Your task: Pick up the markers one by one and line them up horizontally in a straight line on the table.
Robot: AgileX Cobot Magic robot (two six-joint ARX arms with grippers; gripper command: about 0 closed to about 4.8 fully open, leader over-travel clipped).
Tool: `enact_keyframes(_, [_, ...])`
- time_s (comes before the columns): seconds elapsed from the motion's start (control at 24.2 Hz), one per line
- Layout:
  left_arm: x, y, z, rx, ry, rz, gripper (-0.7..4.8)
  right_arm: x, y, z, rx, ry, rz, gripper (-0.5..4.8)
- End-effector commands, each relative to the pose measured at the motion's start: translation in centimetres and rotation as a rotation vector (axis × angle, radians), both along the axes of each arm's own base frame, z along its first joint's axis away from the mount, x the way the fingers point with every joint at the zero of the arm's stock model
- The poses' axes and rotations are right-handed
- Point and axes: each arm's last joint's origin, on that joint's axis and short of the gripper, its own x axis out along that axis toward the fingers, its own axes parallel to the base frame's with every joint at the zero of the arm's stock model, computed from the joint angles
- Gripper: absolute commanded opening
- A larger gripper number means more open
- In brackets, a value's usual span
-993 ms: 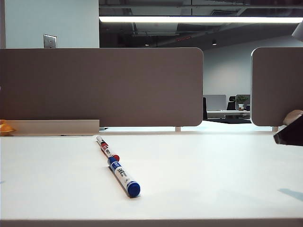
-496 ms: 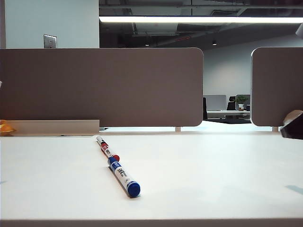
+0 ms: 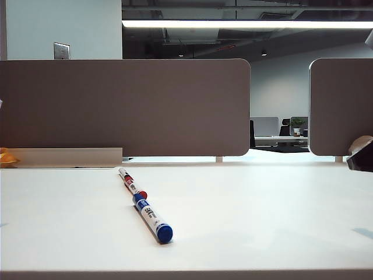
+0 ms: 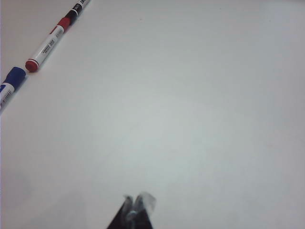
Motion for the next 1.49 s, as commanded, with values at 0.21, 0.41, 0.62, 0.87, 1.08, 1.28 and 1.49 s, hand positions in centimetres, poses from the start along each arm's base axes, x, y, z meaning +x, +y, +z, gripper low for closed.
enact_keyframes(0.21, [-0.3, 0.2, 0.3, -0.011, -0.034, 0.004, -0.04, -0.3, -0.2, 0.5, 0.034, -0.048, -0.003, -0.01])
enact_keyframes(0.41, [-0.6, 0.7, 0.7, -0.031, -0.085, 0.042, -0.04, -0.2, -0.8, 1.0, 0.068, -0.096, -0.044, -0.01])
enact_keyframes(0.62, [-0.4, 1.4, 0.8, -0.030, -0.092, 0.112, -0.04, 0.0, -2.1, 1.9, 0.111, -0.179, -0.150, -0.01])
enact_keyframes(0.87, [-0.4, 2.1, 0.9, -0.031, -0.105, 0.186, -0.04, -0.3, -4.0, 3.4, 0.175, -0.336, -0.294, -0.01])
enact_keyframes(1.08, [-0.3, 2.5, 0.9, -0.029, -0.106, 0.234, -0.04, -0.4, -5.1, 3.8, 0.179, -0.391, -0.392, -0.01])
enact_keyframes(1.28, [-0.2, 2.9, 0.9, -0.027, -0.107, 0.272, -0.04, -0.6, -6.2, 4.1, 0.174, -0.440, -0.493, -0.01])
enact_keyframes(1.49, [-0.2, 2.9, 0.9, -0.027, -0.107, 0.274, -0.04, -0.7, -6.5, 4.2, 0.169, -0.452, -0.531, -0.01])
